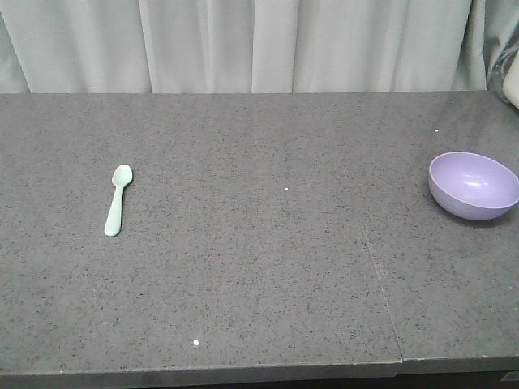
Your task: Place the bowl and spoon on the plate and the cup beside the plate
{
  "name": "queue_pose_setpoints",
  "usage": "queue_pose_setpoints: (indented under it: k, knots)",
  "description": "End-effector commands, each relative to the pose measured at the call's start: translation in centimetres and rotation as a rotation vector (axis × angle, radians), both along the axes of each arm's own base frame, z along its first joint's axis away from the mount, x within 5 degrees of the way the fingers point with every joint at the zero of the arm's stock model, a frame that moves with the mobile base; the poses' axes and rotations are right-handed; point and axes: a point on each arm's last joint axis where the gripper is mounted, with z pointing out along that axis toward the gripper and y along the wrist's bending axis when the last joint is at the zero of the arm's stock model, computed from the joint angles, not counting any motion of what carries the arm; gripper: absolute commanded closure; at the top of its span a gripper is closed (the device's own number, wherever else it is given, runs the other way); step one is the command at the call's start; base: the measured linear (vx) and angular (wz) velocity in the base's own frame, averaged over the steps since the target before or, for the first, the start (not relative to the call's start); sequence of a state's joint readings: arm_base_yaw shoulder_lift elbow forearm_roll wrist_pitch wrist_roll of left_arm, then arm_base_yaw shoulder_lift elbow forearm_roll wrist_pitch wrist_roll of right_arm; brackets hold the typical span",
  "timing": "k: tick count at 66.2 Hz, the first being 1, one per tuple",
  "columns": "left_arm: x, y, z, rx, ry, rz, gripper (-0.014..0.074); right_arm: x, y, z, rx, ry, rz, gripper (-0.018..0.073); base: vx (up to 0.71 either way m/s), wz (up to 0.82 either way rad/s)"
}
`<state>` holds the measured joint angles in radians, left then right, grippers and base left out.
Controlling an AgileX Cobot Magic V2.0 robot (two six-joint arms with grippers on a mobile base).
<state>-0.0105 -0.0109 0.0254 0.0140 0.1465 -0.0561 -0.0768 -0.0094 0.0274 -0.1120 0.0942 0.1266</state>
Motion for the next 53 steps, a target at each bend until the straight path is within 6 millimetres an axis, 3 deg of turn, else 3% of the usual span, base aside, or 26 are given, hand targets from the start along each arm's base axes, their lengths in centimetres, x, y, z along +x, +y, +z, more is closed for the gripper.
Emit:
queue_pose_setpoints:
  k: [1, 53]
  knots:
    - [0.02, -0.01, -0.21, -0.012, -0.065, -0.001, 0.0602, -0.02, 0.04, 0.21, -0.016, -0.072, 0.002, 0.0564, 0.0, 0.0]
    - [0.02, -0.01, -0.21, -0.012, -0.065, -0.001, 0.0602, -0.02, 0.05, 0.24, -0.044, -0.072, 0.002, 0.0564, 0.0, 0.0]
